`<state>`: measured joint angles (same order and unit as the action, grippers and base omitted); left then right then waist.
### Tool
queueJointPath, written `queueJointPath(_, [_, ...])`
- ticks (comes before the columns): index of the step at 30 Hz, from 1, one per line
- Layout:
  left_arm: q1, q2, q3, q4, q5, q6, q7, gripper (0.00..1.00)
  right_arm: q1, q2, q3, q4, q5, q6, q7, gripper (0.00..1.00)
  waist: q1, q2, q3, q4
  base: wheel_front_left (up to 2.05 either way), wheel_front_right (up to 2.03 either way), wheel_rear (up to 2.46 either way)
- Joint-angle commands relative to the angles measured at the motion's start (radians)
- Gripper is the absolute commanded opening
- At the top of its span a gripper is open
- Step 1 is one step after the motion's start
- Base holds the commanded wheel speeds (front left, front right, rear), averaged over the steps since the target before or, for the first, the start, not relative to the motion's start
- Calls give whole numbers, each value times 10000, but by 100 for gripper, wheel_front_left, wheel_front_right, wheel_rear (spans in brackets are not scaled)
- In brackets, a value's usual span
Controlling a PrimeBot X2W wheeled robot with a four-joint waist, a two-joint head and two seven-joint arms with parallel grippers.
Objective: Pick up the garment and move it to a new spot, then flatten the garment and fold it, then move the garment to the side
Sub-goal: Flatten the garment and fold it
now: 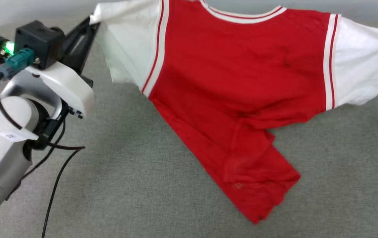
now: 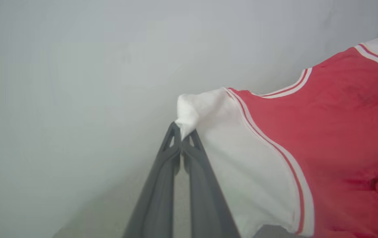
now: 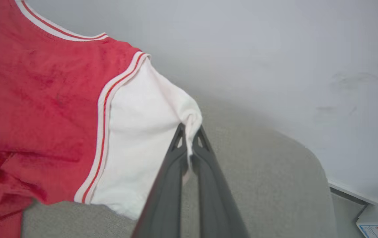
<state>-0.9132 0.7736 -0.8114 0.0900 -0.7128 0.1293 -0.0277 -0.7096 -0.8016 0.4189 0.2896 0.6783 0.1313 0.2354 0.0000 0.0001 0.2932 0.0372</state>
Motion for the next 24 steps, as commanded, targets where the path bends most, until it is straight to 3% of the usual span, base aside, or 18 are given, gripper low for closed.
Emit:
queueJointPath(1, [-68,135,156,-289,158,203,-180,0,194,-48,-277,-311,-185,-12,-254,0,0,-1,-527,-145,0,0,0])
queueJointPath(10, [-824,226,588,-1044,307,427,-225,0,131,93,-1411,-1557,-670,-12,-321,0,0,-1,-1304,-201,0,0,0])
queueJointPath(17, [-1944,-143,725,-982,305,189,49,0,-444,309,-1941,-2337,-1078,-12,129,0,0,-1,-1484,-223,0,0,0])
queueJointPath(24, [-3443,-605,894,-213,372,-241,270,0,-1832,444,-1843,-2378,-1356,-12,611,0,0,-1,-1004,-255,0,0,0])
